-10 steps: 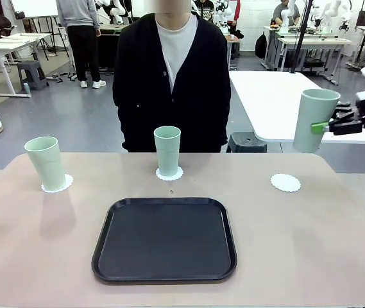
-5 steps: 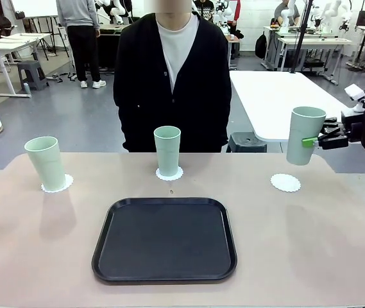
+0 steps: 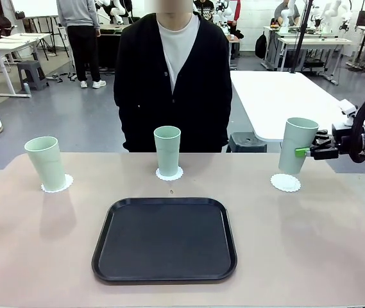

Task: Place coasters on the table and set cups on them.
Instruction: Take one Reusable plastic cup from the Flat Tray and place it on a coaster set by the human.

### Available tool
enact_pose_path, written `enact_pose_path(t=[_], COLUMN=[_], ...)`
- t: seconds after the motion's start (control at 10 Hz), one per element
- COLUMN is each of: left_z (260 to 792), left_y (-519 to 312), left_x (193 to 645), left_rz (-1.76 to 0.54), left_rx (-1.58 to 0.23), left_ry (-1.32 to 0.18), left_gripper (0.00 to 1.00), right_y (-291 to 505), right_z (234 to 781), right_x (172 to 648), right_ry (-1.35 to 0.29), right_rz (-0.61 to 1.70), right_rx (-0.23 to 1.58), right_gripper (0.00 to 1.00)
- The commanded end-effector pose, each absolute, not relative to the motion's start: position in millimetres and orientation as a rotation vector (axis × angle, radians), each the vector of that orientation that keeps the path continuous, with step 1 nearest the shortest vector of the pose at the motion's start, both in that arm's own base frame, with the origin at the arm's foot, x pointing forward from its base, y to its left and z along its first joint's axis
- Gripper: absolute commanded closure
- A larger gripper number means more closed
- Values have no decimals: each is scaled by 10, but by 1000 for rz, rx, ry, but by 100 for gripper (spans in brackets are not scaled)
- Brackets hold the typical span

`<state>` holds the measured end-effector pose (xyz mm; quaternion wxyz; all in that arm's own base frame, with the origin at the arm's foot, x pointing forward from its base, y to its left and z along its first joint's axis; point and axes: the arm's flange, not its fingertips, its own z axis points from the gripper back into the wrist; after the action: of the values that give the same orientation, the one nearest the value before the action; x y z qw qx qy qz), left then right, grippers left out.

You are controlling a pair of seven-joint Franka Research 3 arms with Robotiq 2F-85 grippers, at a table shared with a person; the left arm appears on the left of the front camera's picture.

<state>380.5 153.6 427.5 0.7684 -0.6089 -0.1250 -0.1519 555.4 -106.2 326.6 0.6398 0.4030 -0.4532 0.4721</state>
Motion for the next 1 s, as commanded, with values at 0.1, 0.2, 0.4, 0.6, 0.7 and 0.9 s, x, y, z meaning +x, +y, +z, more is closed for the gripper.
enact_pose_path(t=[0.1, 0.2, 0.4, 0.6, 0.7, 0.9], left_z=[4296, 4296, 4296, 4296, 4296, 4296], left_y=[1533, 1533, 1533, 1533, 1533, 1533], left_x=[3807, 3807, 3807, 3807, 3807, 3807], left_rz=[-317, -317, -317, -317, -317, -317], left_rx=[-1325, -1325, -1325, -1325, -1325, -1325], left_ry=[-285, -285, -285, -285, -285, -285], left_gripper=[0, 0, 0, 0, 0, 0], right_y=[-1125, -1121, -1103, -1104, -1104, -1104], right_z=[3166, 3113, 3026, 3057, 3057, 3057], right_x=[5575, 5556, 5550, 5530, 5530, 5530], right_ry=[-1062, -1049, -1028, -1019, -1019, -1019], right_rz=[1071, 1074, 1078, 1058, 1058, 1058], right_rx=[947, 946, 944, 943, 943, 943], right_gripper=[15, 15, 15, 15, 15, 15])
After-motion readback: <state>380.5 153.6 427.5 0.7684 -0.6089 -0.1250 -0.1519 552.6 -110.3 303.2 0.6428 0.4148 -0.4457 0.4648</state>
